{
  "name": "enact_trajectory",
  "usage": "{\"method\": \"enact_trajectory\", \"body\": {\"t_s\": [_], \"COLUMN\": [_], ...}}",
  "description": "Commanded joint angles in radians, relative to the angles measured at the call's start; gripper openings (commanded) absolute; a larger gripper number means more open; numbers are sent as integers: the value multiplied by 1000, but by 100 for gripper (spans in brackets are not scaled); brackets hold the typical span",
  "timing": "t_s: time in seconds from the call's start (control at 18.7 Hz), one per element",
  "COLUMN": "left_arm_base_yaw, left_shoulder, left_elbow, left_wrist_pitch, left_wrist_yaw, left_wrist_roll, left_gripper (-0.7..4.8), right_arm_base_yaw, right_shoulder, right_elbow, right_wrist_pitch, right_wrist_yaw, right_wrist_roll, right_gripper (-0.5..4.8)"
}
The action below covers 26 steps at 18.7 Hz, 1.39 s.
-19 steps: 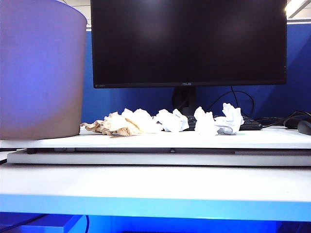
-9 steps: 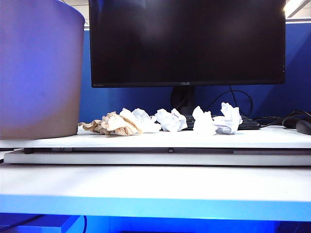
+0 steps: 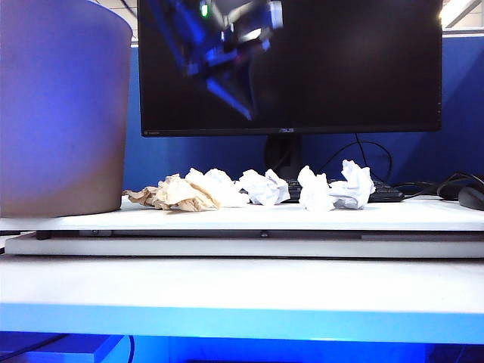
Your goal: Pick up all paper balls from the table and place them in the pink trash can.
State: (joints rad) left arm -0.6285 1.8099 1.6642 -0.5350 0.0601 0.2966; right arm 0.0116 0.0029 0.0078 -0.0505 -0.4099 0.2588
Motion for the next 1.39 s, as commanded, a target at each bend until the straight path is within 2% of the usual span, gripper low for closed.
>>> {"method": "enact_trajectory", "body": {"t_s": [0.05, 0.11, 0.43, 0.48, 0.53, 0.59, 0.64, 0.8, 0.91, 1.07, 1.23, 1.39], "left_arm_base_yaw": [-23, -24, -22, -22, -22, -22, -22, -22, -22, -22, -21, -6], "left_shoulder": [0, 4, 75, 96, 124, 150, 166, 208, 224, 224, 224, 224], "left_elbow": [2, 0, 0, 0, 0, 0, 0, 0, 0, 0, 0, 0], "left_wrist_pitch": [-47, -69, -150, -172, -195, -200, -196, -149, -134, -137, -136, -152], "left_wrist_yaw": [-284, -324, -378, -377, -382, -411, -430, -460, -497, -529, -625, -629], "left_wrist_roll": [75, 87, 96, 96, 95, 87, 84, 85, 82, 65, 66, 64], "left_gripper": [-5, -6, -3, 29, 95, 134, 161, 293, 350, 350, 346, 340], "right_arm_base_yaw": [2, 2, 2, 2, 2, 2, 2, 2, 2, 2, 2, 2], "right_shoulder": [-2, -2, -2, -2, -2, -2, -2, -2, -2, -2, -2, -2], "right_elbow": [-7, -7, -7, -7, -7, -7, -7, -7, -7, -7, -7, -7], "right_wrist_pitch": [19, 19, 19, 19, 18, 18, 19, 18, 18, 19, 18, 19], "right_wrist_yaw": [6, 6, 7, 6, 4, 5, 5, 5, 5, 9, 8, 8], "right_wrist_roll": [3, 4, 4, 4, 4, 4, 4, 4, 4, 3, 3, 3], "right_gripper": [18, 18, 22, 22, 22, 22, 22, 22, 22, 22, 22, 22]}}
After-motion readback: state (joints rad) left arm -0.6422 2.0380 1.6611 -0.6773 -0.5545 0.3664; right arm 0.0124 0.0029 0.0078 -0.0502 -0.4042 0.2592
